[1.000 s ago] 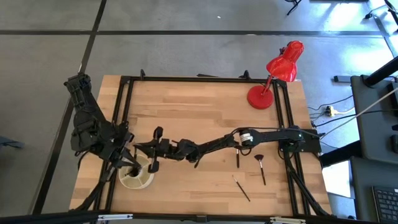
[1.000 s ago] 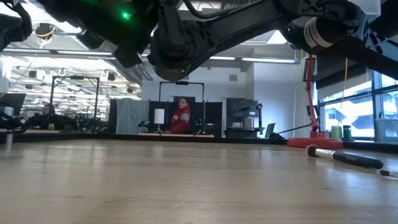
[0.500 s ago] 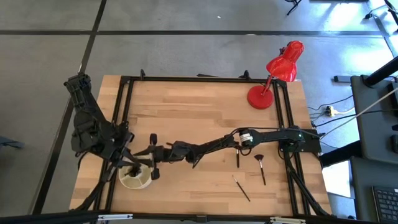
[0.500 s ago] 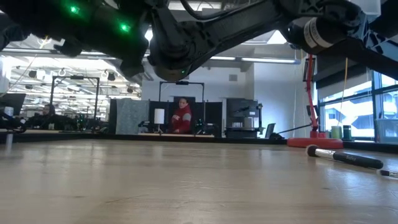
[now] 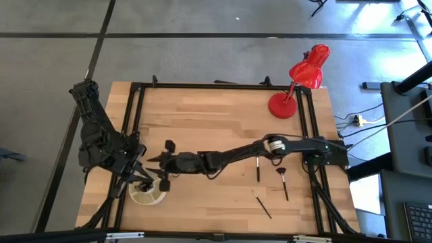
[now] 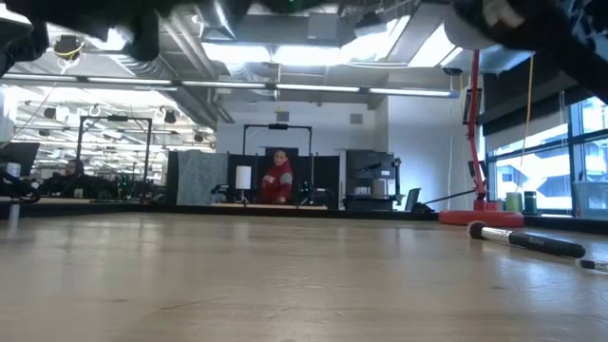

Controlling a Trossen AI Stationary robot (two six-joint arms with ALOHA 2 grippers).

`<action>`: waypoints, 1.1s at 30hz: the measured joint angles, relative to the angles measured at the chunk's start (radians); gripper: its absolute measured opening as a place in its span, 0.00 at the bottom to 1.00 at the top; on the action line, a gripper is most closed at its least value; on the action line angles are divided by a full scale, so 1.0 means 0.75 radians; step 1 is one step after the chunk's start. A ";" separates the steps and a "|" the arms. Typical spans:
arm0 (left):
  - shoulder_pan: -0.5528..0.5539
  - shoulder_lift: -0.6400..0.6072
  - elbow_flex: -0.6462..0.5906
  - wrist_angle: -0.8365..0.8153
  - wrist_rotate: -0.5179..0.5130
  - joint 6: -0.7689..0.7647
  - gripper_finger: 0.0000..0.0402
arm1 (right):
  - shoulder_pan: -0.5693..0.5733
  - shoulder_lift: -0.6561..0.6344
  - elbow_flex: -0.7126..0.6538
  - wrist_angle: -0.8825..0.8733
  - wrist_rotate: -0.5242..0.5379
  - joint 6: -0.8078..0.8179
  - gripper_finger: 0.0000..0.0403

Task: Put items in baskets/containers
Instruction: Put the black powder brush into the white organizer

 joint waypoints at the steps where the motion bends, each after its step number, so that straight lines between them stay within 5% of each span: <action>1: -0.002 0.000 0.000 -0.007 0.000 -0.015 0.01 | 0.012 -0.040 0.000 -0.127 0.004 0.049 0.34; 12: -0.058 0.000 -0.001 -0.013 -0.041 -0.077 0.01 | 0.077 -0.383 0.002 -1.521 0.087 0.608 0.33; 19: -0.062 0.005 -0.001 -0.013 -0.075 -0.101 0.01 | 0.130 -0.420 -0.002 -2.358 0.353 1.146 0.33; 26: -0.062 0.008 -0.001 -0.016 -0.076 -0.134 0.01 | 0.091 -0.515 -0.248 -2.366 0.270 1.235 0.33; 33: -0.065 0.008 -0.001 -0.029 -0.078 -0.141 0.02 | 0.012 -0.718 -0.735 -2.218 0.167 1.325 0.33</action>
